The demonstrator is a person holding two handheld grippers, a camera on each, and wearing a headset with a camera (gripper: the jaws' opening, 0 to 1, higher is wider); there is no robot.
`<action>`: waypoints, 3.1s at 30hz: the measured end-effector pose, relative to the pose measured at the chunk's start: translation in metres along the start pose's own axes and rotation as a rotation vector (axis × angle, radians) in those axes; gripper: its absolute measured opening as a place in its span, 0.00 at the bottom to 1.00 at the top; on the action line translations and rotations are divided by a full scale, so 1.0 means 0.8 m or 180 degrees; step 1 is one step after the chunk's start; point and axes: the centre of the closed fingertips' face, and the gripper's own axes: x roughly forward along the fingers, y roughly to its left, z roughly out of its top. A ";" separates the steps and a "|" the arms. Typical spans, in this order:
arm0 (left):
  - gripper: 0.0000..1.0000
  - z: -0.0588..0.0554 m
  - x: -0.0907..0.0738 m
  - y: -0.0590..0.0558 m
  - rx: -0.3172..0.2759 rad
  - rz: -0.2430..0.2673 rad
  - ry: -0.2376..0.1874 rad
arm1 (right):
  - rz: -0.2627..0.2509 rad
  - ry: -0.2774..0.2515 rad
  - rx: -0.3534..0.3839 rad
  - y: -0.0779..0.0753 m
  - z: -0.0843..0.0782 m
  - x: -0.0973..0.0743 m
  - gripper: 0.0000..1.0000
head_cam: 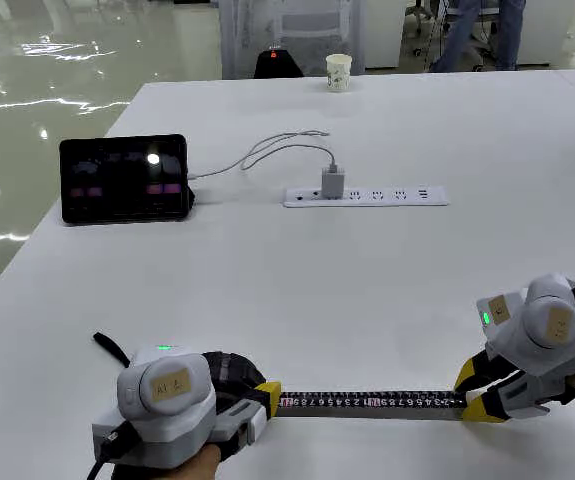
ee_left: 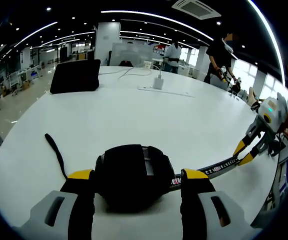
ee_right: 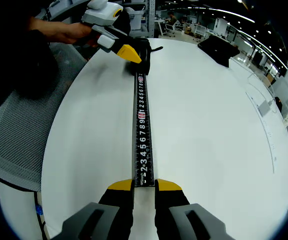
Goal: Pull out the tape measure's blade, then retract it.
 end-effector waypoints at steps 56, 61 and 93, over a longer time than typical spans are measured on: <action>0.58 -0.005 0.010 0.009 0.0021 0.0198 0.0282 | 0.0088 0.0071 -0.0160 0.002 0.002 0.004 0.10; 0.59 -0.005 0.009 0.008 0.0021 0.0194 0.0235 | 0.0079 0.0081 -0.0166 0.001 0.002 0.005 0.10; 0.58 -0.006 0.009 0.009 -0.0021 0.0165 0.0267 | 0.0073 0.0067 -0.0176 -0.001 0.007 0.007 0.10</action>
